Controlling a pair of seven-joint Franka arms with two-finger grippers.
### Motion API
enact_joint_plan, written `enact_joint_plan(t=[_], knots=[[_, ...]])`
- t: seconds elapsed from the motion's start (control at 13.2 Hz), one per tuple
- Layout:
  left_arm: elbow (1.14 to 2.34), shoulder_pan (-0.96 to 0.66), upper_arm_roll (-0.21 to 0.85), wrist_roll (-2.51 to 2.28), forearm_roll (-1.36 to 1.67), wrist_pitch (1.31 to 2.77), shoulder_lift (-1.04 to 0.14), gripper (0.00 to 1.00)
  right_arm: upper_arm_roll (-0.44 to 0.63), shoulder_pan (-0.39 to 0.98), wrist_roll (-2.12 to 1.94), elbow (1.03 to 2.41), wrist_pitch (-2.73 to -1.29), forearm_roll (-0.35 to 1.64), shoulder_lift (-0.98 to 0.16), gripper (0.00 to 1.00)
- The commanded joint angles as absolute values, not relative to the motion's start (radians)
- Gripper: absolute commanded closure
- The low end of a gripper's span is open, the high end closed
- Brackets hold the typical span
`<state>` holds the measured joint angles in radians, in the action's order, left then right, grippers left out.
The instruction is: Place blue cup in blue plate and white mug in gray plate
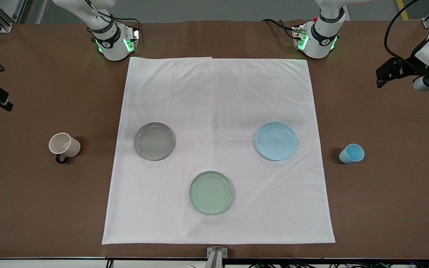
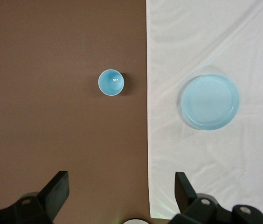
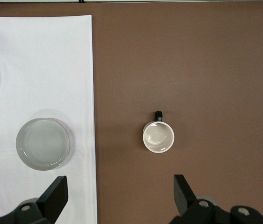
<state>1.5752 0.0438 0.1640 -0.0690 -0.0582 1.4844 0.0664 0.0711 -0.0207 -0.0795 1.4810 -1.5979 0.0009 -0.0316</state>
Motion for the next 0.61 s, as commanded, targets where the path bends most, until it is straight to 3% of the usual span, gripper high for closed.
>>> enact_joint_plan(t=[0.0, 0.3, 0.53], knots=[[1.562, 0.044, 0.163, -0.057, -0.043, 1.477, 0.069, 0.00, 0.067, -0.026, -0.060, 1.470, -1.580, 0.006, -0.032, 0.00], [1.510, 0.055, 0.149, -0.054, -0.052, 1.477, 0.000, 0.00, 0.067, -0.026, -0.061, 1.471, -1.578, 0.005, -0.032, 0.00], [1.554, 0.093, 0.143, -0.057, -0.054, 1.499, -0.054, 0.00, 0.069, -0.028, -0.061, 1.471, -1.577, -0.003, -0.034, 0.00]])
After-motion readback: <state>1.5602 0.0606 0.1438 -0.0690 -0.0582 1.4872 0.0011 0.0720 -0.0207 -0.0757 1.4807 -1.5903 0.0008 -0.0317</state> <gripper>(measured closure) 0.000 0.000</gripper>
